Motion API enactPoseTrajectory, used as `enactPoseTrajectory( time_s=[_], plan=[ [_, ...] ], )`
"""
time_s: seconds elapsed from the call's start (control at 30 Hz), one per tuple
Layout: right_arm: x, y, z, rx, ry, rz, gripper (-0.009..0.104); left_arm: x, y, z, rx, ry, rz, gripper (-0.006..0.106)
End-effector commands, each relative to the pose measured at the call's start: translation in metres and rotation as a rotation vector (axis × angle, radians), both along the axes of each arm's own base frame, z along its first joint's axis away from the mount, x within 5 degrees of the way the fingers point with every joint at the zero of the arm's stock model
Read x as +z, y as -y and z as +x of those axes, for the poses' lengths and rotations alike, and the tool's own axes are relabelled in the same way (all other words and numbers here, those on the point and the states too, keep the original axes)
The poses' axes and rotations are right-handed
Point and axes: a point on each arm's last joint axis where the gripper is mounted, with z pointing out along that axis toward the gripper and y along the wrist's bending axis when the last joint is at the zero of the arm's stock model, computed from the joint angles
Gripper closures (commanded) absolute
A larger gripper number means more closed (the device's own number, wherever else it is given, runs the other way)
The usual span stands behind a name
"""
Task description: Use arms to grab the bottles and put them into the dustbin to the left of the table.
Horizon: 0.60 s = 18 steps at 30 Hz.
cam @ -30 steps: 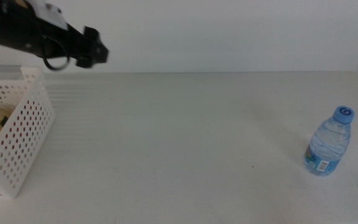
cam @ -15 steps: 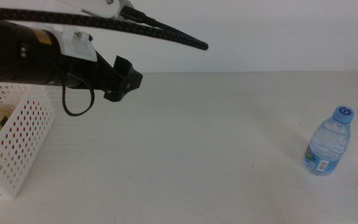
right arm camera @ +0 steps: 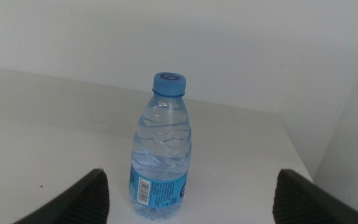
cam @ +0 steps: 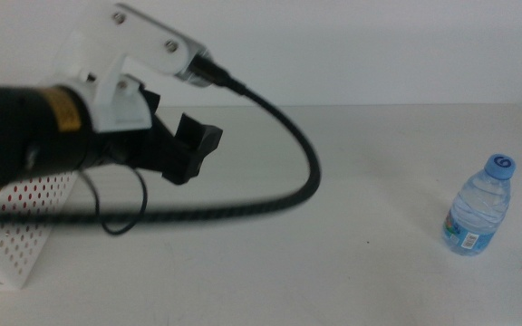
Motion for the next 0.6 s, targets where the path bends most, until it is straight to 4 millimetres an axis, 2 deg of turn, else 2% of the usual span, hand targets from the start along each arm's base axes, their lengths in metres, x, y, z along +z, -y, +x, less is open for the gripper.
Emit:
enactPoseTrajectory(
  time_s=[0.0, 0.23, 0.47, 0.57],
  plan=[
    [0.011, 0.000, -0.002, -0.004, 0.110, -0.007, 0.026, 0.017, -0.005, -0.012, 0.014, 0.125, -0.113, 0.010],
    [0.011, 0.000, -0.002, -0.004, 0.110, -0.007, 0.026, -0.018, -0.023, -0.041, 0.039, 0.082, -0.162, 0.010],
    [0.011, 0.000, -0.002, -0.004, 0.110, -0.007, 0.026, -0.039, -0.034, -0.059, 0.061, 0.043, -0.199, 0.010],
    [0.011, 0.000, -0.002, -0.004, 0.110, -0.007, 0.026, -0.043, -0.037, -0.065, 0.061, 0.045, -0.200, 0.010]
  ],
)
